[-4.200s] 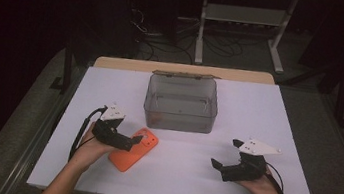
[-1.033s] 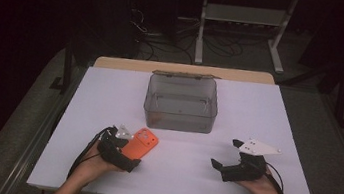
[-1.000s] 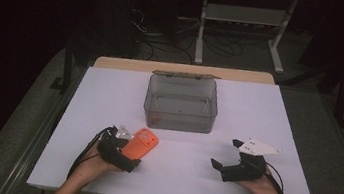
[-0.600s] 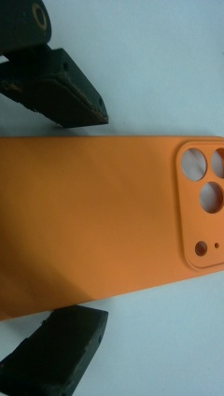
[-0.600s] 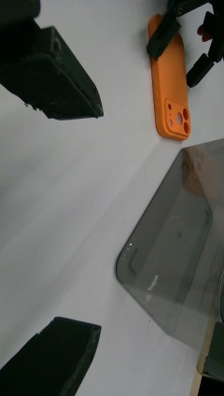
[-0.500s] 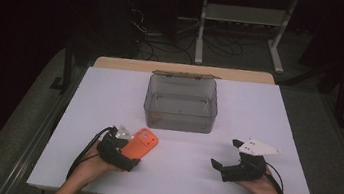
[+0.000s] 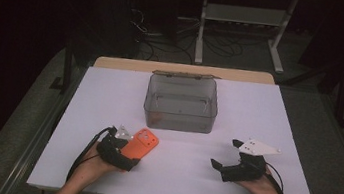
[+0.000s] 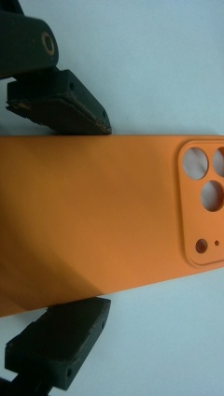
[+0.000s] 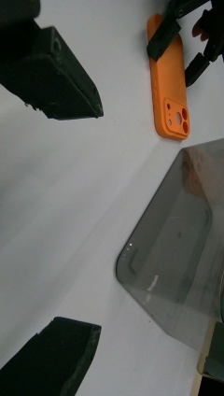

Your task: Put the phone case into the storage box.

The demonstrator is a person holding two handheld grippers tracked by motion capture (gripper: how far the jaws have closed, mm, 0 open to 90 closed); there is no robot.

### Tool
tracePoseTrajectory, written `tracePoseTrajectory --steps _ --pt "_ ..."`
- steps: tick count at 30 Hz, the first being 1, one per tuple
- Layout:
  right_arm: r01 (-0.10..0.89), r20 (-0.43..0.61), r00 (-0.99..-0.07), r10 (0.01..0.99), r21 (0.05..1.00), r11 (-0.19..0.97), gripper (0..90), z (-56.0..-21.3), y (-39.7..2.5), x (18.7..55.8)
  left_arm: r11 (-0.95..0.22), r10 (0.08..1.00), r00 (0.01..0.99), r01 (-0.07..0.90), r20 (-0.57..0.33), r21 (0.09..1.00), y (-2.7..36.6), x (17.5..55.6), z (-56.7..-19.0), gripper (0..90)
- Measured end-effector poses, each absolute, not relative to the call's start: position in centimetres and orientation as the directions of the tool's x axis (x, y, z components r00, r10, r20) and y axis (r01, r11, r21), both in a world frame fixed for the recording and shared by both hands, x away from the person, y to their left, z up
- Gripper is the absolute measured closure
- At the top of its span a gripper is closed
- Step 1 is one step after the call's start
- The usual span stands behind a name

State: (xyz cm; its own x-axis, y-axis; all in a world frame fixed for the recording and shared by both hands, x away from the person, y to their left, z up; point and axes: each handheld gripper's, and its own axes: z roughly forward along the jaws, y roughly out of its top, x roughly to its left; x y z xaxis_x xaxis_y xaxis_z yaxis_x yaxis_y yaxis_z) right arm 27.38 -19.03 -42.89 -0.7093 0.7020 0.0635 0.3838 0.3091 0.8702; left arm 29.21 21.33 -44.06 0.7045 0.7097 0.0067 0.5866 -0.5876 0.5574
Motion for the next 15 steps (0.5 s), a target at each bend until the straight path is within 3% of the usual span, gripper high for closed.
tracePoseTrajectory --steps 15 --pt "0.381 0.062 -0.713 0.698 0.871 0.311 0.0 -42.95 -18.96 27.46 -0.588 0.705 0.709 0.580 0.005 0.563 21.40 29.16 -44.10 15.1"
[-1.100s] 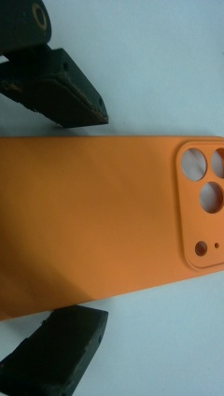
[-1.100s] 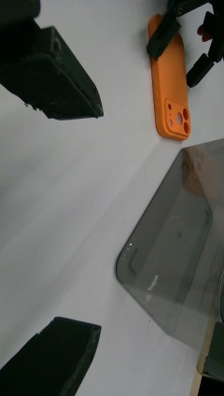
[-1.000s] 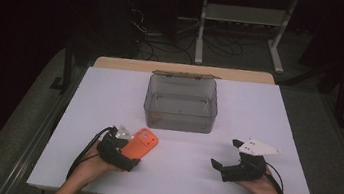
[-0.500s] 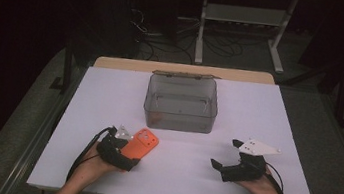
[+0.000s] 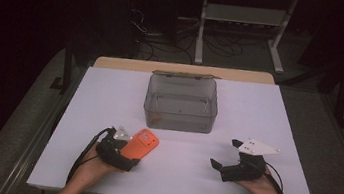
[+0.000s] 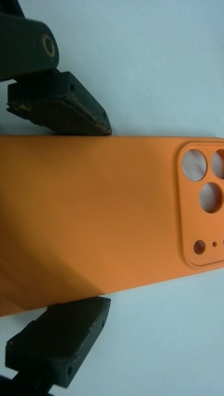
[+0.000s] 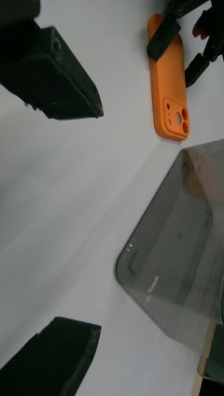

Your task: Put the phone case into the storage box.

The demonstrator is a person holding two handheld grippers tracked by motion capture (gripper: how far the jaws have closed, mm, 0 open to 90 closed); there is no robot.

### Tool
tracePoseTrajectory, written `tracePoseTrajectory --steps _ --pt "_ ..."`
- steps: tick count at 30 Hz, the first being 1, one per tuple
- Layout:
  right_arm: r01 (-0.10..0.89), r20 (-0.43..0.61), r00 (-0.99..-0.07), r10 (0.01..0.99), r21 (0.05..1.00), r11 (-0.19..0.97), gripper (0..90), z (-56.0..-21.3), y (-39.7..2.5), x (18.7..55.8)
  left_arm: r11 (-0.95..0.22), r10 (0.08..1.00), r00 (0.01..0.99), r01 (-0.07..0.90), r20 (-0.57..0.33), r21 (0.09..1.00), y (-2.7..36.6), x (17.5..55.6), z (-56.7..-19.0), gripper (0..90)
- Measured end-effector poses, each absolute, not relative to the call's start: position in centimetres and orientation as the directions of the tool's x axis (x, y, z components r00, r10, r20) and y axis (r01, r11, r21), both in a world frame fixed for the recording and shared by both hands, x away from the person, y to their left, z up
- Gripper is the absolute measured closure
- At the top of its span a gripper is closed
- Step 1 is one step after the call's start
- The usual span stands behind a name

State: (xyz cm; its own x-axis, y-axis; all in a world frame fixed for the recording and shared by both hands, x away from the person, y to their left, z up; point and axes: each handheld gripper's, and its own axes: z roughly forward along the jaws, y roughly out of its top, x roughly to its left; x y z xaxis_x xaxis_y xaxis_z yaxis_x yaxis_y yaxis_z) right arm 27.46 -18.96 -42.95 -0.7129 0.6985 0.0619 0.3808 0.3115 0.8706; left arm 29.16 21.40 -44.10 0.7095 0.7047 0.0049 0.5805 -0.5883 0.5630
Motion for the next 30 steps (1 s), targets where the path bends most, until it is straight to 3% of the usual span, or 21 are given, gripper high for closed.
tracePoseTrajectory --steps 30 --pt "0.383 0.066 -0.711 0.700 0.871 0.307 0.0 -42.9 -19.0 27.5 -0.605 0.650 0.758 0.556 -0.050 0.571 22.5 29.9 -43.5 16.2"
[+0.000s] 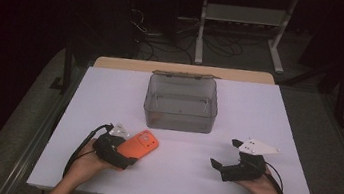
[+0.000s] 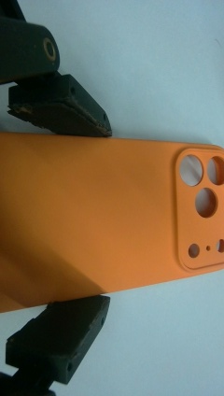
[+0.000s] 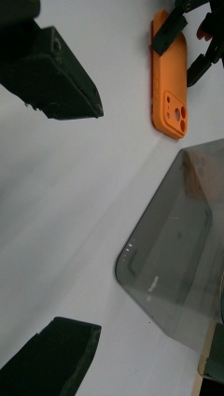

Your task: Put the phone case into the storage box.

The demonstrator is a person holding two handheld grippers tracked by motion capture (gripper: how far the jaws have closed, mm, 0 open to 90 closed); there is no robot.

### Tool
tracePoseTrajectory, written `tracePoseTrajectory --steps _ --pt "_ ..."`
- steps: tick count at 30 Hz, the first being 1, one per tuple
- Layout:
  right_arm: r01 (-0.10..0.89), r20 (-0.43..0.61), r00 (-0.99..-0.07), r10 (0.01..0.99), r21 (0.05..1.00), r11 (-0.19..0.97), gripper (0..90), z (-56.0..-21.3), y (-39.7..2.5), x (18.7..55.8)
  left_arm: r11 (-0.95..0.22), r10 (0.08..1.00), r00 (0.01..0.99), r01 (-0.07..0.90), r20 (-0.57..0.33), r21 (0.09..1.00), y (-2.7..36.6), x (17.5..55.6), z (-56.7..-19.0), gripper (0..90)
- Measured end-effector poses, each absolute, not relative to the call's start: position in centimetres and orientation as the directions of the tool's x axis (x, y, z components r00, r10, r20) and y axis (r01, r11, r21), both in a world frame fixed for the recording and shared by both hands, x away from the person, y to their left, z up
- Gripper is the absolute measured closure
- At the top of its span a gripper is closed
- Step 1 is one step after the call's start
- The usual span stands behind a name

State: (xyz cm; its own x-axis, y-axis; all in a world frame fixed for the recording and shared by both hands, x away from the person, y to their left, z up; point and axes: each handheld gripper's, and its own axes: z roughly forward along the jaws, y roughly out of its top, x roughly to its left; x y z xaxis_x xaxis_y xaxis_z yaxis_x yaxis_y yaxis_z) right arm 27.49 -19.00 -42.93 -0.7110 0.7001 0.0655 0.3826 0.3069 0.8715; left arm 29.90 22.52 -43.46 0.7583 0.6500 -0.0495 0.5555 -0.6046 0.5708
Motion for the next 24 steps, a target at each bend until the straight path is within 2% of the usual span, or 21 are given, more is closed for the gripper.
tracePoseTrajectory --steps 24 --pt "0.383 0.067 -0.710 0.701 0.873 0.304 0.0 -42.9 -19.0 27.5 -0.587 0.598 0.798 0.504 -0.081 0.633 23.8 29.8 -41.4 16.3"
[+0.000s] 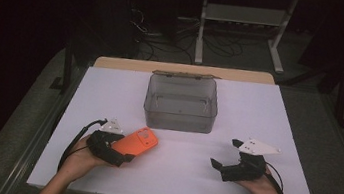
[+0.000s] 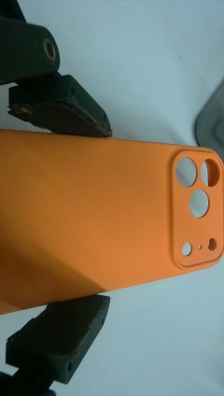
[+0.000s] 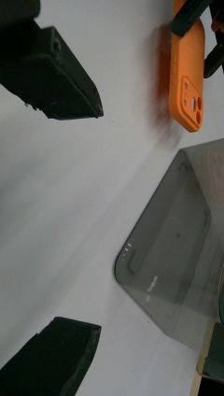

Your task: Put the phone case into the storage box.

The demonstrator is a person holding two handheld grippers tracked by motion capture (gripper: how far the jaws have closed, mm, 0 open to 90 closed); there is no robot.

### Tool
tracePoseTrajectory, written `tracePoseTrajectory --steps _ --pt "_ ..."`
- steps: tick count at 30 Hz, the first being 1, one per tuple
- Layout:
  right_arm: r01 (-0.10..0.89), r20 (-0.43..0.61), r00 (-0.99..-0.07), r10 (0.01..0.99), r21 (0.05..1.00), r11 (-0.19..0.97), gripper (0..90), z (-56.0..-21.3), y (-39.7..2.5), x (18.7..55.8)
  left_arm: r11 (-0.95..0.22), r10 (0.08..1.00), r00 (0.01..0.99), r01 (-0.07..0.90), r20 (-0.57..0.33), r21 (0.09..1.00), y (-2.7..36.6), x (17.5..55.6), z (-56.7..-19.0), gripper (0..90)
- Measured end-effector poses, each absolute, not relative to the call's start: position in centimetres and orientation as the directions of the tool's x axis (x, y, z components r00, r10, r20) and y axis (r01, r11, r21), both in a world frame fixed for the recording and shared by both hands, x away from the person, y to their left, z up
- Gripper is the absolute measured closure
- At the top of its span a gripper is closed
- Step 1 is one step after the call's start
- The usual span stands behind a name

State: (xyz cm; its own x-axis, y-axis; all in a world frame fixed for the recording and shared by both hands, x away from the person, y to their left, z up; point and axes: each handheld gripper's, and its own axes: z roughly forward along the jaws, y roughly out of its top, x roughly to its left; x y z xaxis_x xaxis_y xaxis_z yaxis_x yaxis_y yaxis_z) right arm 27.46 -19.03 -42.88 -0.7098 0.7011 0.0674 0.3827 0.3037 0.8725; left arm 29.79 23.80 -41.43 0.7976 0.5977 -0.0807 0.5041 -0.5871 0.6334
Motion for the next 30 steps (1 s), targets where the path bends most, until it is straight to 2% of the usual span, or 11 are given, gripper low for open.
tracePoseTrajectory --steps 15,30 --pt "0.386 0.069 -0.707 0.704 0.872 0.302 0.0 -42.9 -19.1 27.5 -0.602 0.530 0.843 0.451 -0.093 0.659 24.0 30.7 -40.8 16.3" --pt "0.385 0.069 -0.707 0.704 0.872 0.301 0.0 -42.9 -19.1 27.6 -0.629 0.451 0.887 0.390 -0.093 0.672 22.3 31.2 -39.7 16.4"
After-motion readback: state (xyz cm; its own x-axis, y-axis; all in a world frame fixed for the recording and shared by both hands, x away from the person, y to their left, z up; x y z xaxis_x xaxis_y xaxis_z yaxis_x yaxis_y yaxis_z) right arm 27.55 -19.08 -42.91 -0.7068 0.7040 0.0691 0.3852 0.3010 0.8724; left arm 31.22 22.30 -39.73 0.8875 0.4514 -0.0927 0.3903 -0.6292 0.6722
